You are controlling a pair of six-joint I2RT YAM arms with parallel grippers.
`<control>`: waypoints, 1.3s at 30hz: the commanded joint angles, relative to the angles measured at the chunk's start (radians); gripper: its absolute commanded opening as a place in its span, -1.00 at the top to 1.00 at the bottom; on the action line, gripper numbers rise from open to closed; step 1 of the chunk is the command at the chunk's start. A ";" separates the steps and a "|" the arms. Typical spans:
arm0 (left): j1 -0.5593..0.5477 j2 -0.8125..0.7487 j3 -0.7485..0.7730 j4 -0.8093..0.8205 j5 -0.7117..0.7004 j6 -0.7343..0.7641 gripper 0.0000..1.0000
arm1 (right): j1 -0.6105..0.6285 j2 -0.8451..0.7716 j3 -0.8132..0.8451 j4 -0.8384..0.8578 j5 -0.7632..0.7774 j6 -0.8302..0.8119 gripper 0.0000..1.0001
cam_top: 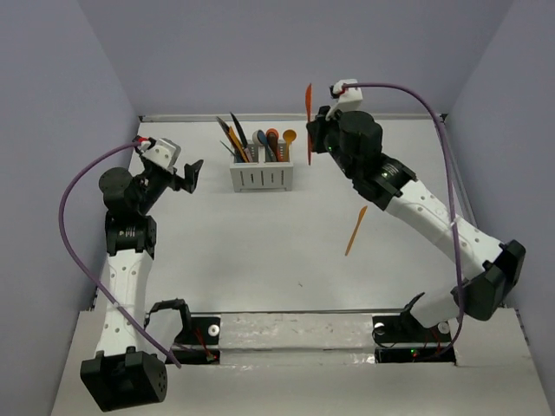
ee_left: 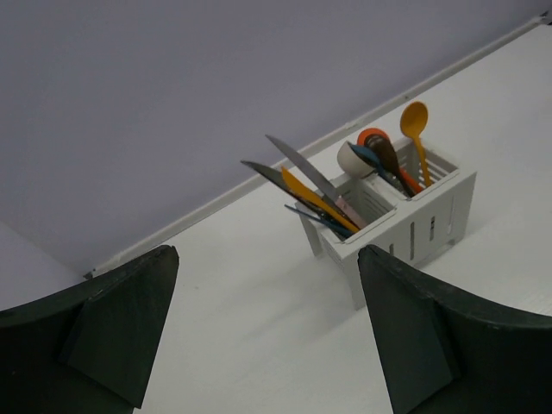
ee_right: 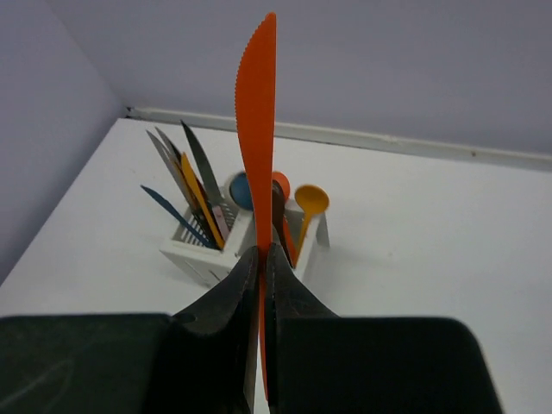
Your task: Sort the eating utensils into containers
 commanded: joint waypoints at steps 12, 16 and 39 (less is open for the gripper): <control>-0.011 -0.014 -0.096 -0.116 -0.124 -0.025 -0.98 | 0.103 0.730 0.510 0.615 -0.285 -0.379 1.00; -0.009 0.012 -0.222 0.008 -0.221 -0.012 -0.98 | 0.103 0.841 0.570 0.631 -0.321 -0.371 1.00; -0.011 -0.075 -0.661 0.631 -0.037 -0.040 -0.98 | 0.103 0.717 0.163 0.793 -0.197 -0.398 0.07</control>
